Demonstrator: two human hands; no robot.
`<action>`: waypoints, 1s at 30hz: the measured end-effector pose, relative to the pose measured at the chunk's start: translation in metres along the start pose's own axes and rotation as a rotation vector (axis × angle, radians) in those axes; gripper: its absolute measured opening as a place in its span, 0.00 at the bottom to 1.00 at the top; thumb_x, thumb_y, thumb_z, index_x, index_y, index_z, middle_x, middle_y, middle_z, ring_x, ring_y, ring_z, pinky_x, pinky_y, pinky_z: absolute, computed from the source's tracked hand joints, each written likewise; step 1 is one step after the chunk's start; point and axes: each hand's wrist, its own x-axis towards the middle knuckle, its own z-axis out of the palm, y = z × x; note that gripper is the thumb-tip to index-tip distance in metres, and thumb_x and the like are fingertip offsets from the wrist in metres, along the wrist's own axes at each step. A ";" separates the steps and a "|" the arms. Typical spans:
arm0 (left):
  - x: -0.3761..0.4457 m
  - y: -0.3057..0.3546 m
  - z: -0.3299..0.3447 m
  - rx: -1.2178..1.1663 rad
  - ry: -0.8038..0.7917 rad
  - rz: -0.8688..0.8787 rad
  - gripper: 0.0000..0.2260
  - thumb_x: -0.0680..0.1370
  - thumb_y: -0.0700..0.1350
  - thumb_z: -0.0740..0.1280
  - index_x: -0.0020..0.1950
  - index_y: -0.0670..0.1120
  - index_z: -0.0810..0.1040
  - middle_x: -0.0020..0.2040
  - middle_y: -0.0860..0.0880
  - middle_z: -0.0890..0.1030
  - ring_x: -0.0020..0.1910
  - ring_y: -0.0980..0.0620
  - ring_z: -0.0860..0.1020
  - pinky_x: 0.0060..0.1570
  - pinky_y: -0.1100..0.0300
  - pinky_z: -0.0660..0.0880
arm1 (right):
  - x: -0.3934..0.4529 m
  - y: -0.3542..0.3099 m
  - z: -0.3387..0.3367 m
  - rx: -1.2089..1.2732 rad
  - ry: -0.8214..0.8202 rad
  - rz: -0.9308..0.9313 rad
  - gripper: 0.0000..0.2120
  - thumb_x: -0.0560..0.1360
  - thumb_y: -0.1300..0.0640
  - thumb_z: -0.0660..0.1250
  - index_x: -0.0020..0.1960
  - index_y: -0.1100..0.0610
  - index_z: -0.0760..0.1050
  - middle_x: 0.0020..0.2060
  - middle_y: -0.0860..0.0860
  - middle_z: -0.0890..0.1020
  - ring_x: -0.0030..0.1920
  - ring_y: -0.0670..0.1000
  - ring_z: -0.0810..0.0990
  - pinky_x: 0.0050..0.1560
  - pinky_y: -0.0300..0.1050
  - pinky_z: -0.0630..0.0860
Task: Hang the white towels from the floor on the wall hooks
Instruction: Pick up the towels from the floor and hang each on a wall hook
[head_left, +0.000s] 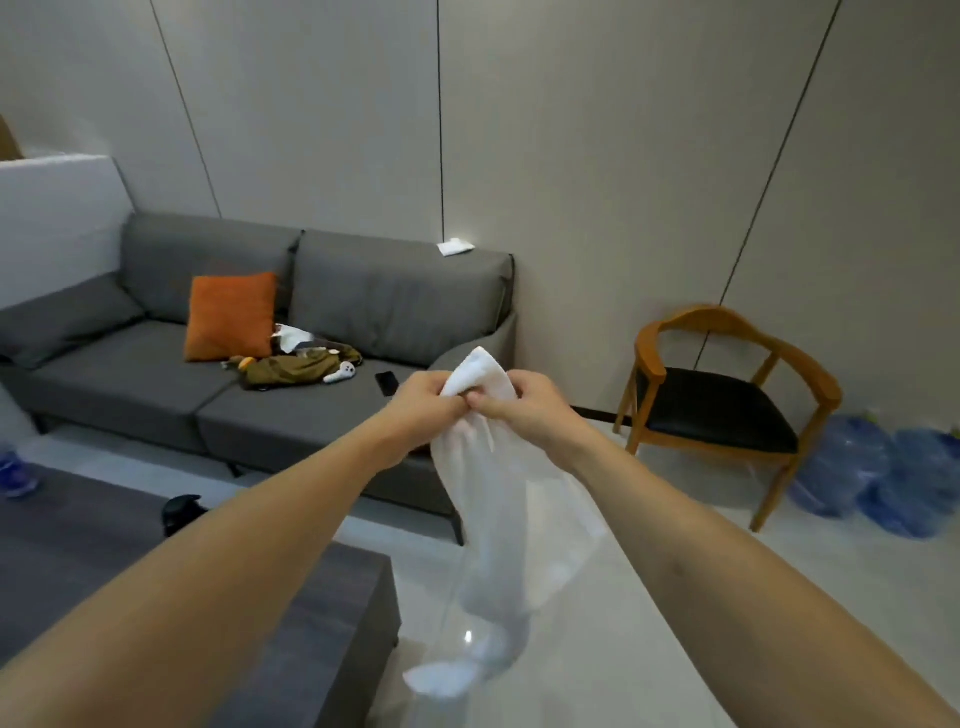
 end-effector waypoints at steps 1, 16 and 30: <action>0.009 -0.001 -0.016 -0.018 0.037 0.009 0.06 0.75 0.49 0.68 0.45 0.56 0.84 0.44 0.54 0.86 0.44 0.56 0.84 0.37 0.62 0.78 | 0.017 0.002 0.007 -0.008 -0.059 0.008 0.13 0.73 0.50 0.73 0.53 0.56 0.81 0.48 0.55 0.85 0.51 0.55 0.84 0.54 0.54 0.80; -0.031 -0.063 -0.247 -0.080 0.756 -0.104 0.08 0.73 0.55 0.73 0.42 0.51 0.84 0.40 0.52 0.85 0.40 0.54 0.83 0.38 0.60 0.78 | 0.196 -0.105 0.165 -0.301 -0.802 -0.351 0.19 0.63 0.41 0.80 0.36 0.58 0.83 0.31 0.49 0.81 0.32 0.46 0.79 0.33 0.40 0.74; -0.147 -0.046 -0.294 0.199 1.653 -0.377 0.07 0.76 0.52 0.70 0.40 0.51 0.82 0.40 0.51 0.82 0.42 0.50 0.79 0.48 0.52 0.78 | 0.253 -0.160 0.278 -0.187 -0.844 -0.815 0.21 0.76 0.45 0.68 0.30 0.54 0.71 0.25 0.44 0.72 0.27 0.41 0.69 0.28 0.37 0.64</action>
